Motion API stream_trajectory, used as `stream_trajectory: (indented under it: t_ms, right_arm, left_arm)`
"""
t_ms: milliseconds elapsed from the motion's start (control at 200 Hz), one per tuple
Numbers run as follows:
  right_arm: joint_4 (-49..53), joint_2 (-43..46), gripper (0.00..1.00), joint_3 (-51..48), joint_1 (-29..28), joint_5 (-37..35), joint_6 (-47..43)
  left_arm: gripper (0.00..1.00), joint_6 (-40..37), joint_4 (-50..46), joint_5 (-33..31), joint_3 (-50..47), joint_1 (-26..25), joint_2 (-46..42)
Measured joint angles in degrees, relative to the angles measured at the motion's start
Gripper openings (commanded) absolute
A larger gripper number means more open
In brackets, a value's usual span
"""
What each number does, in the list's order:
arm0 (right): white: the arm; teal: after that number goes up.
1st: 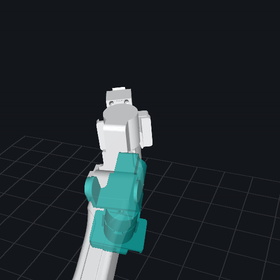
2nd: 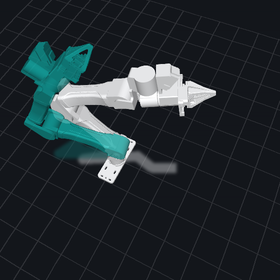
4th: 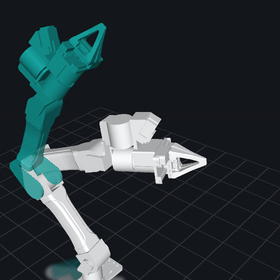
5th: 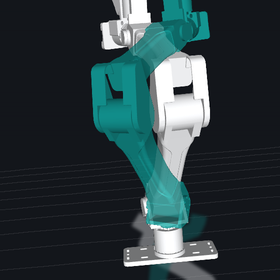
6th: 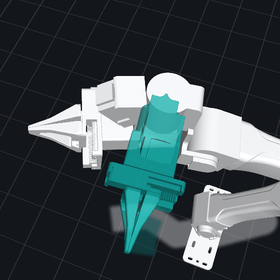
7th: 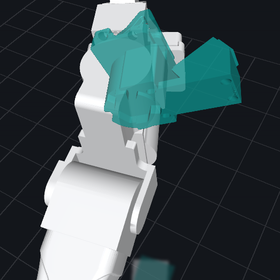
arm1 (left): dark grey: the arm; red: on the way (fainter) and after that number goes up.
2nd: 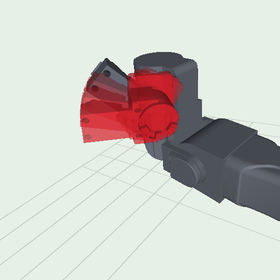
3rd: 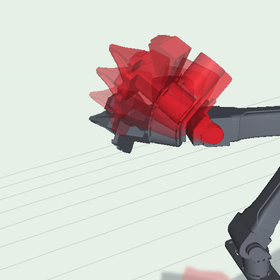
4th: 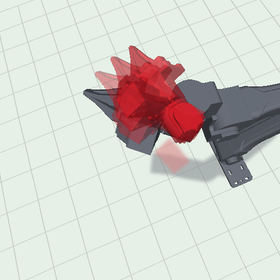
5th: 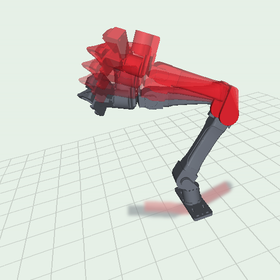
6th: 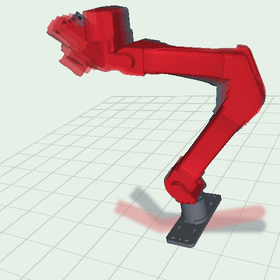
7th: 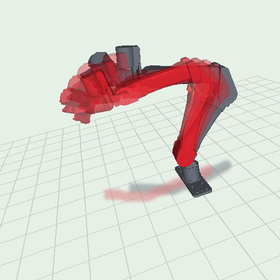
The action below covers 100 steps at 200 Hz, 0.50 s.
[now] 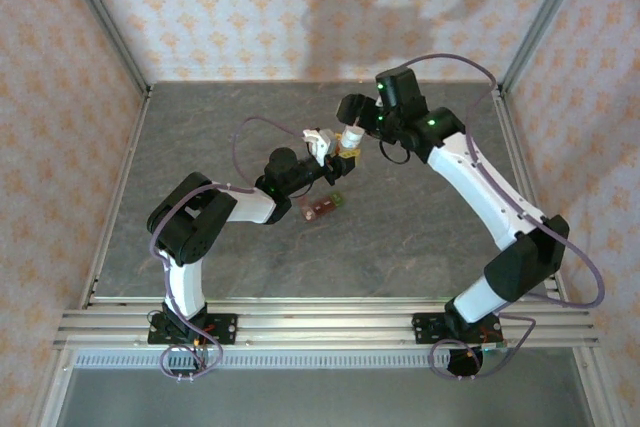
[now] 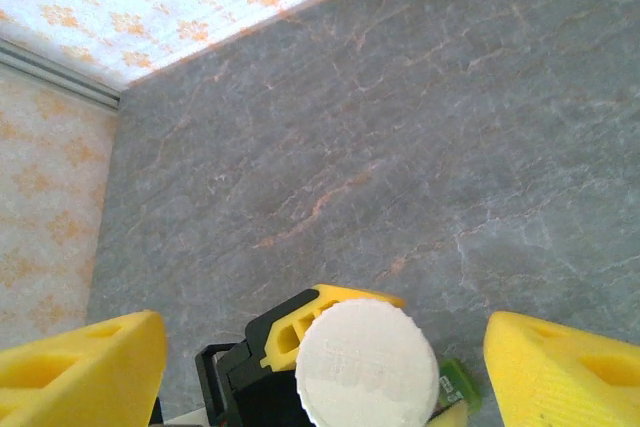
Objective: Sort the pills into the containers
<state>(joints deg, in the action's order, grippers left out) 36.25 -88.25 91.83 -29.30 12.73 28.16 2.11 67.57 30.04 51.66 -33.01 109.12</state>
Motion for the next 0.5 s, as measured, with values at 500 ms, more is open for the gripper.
stream_trajectory:
  t_ms: [500]
  right_arm:
    - [2.73,-0.94,0.74,0.04,4.24,12.24,-22.32]
  left_arm:
    - [0.00,0.00,0.00,0.02,0.00,0.00,-0.02]
